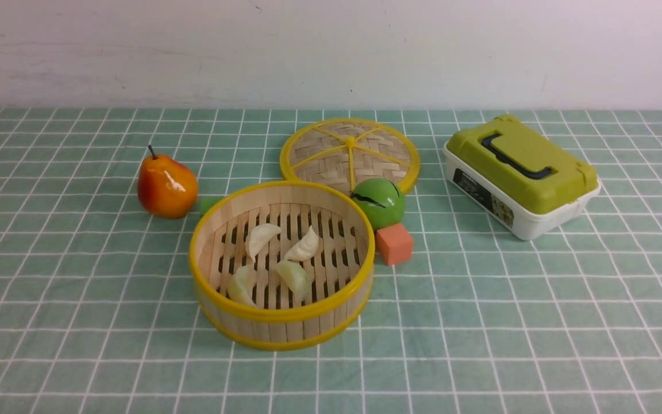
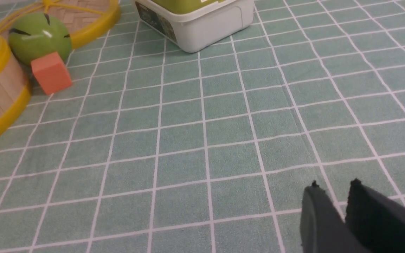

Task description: Put the dumplings into the steamer on the table with the blue tablecloth.

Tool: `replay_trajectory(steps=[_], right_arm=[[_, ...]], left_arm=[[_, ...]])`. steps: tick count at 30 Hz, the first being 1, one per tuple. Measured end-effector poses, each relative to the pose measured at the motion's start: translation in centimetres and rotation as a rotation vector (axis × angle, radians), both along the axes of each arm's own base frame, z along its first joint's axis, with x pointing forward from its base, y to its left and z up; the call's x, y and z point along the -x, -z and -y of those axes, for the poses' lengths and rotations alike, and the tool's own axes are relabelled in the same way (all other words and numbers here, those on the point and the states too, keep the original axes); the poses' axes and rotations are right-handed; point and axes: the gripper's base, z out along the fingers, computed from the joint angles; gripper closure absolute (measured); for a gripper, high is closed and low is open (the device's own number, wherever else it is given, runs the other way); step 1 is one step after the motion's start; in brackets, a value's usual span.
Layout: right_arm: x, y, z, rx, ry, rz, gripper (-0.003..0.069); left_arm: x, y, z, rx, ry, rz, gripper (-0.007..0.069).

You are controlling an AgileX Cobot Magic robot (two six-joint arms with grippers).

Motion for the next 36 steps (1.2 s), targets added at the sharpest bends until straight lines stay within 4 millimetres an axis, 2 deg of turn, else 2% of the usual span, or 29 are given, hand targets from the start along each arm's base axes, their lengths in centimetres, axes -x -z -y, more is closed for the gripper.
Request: replay_trajectory(steps=[36], right_arm=[[0.00, 0.00, 0.00, 0.000, 0.000, 0.000, 0.0484]], left_arm=[[0.00, 0.00, 0.01, 0.002, 0.000, 0.000, 0.0632]])
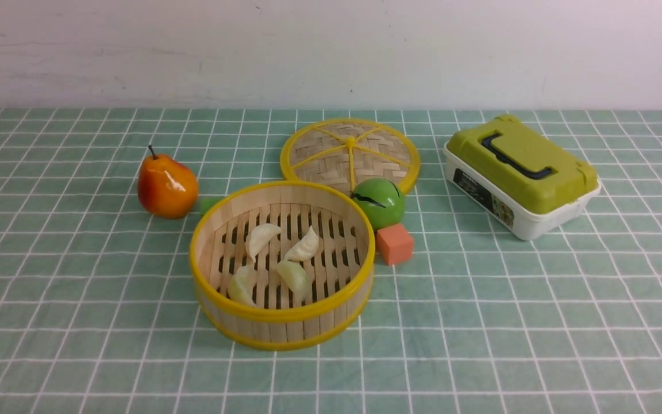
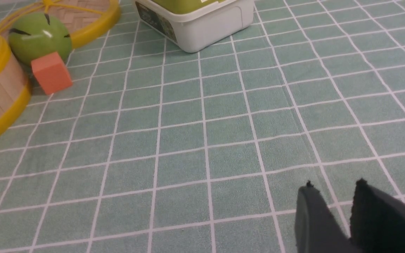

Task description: Put the dumplings into the steamer on the table with the blue tablecloth.

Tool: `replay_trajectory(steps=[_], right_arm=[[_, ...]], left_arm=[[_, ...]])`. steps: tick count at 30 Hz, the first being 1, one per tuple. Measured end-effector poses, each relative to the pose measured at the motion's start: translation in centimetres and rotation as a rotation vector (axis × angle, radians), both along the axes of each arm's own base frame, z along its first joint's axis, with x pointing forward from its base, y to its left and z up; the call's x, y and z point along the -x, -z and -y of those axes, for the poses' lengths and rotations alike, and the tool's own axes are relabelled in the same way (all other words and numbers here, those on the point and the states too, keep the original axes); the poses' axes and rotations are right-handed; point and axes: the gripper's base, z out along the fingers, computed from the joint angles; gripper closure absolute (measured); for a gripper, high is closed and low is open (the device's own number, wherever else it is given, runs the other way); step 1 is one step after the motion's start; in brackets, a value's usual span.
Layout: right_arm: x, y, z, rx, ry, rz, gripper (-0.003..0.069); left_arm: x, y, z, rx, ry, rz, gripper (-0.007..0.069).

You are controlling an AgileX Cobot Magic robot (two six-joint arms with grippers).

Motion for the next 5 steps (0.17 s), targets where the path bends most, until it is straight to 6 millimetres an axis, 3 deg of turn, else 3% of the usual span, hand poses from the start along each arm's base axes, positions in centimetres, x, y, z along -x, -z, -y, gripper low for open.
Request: replay_trajectory(steps=[5], right_arm=[[0.00, 0.00, 0.00, 0.000, 0.000, 0.000, 0.0474]], left_arm=[[0.00, 0.00, 0.00, 0.000, 0.000, 0.000, 0.0628]])
